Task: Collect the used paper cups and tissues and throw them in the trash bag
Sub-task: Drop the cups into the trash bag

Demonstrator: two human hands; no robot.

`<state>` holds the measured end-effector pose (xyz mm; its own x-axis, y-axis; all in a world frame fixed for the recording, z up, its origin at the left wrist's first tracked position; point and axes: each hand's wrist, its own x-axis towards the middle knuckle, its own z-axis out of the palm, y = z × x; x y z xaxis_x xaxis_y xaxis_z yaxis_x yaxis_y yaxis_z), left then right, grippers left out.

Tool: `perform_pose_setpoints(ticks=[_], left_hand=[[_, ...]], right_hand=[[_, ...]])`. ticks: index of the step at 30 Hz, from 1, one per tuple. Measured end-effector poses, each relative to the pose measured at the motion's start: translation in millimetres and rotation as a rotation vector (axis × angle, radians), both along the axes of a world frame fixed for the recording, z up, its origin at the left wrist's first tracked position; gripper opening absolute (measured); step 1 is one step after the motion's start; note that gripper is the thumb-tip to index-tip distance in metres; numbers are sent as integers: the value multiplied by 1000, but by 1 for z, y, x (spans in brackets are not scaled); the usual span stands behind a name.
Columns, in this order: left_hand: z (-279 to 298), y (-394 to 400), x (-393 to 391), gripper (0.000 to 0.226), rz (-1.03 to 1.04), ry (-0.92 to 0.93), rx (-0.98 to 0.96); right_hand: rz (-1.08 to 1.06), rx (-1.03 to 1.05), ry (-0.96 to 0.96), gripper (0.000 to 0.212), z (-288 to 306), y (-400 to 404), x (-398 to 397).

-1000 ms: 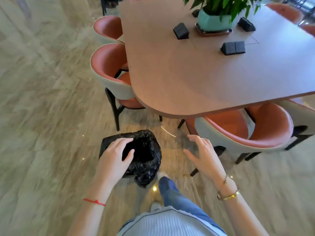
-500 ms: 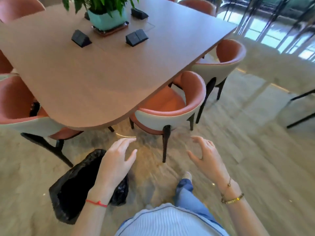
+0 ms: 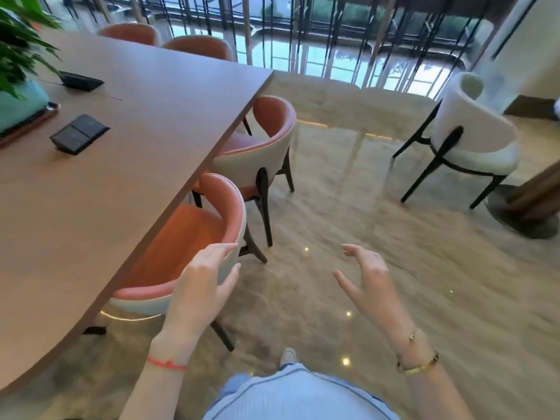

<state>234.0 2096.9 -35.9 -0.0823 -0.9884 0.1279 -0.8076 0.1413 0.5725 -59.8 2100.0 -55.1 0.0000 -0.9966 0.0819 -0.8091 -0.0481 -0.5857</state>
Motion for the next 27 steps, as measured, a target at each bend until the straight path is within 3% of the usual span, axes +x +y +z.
perform_pose_setpoints(ticks=[14, 27], left_hand=[[-17, -216, -105, 37, -180, 17, 16], [0, -519, -199, 36, -360, 11, -37]], right_hand=[[-265, 20, -28, 43, -18, -147, -108], [-369, -30, -36, 43, -8, -417, -181]])
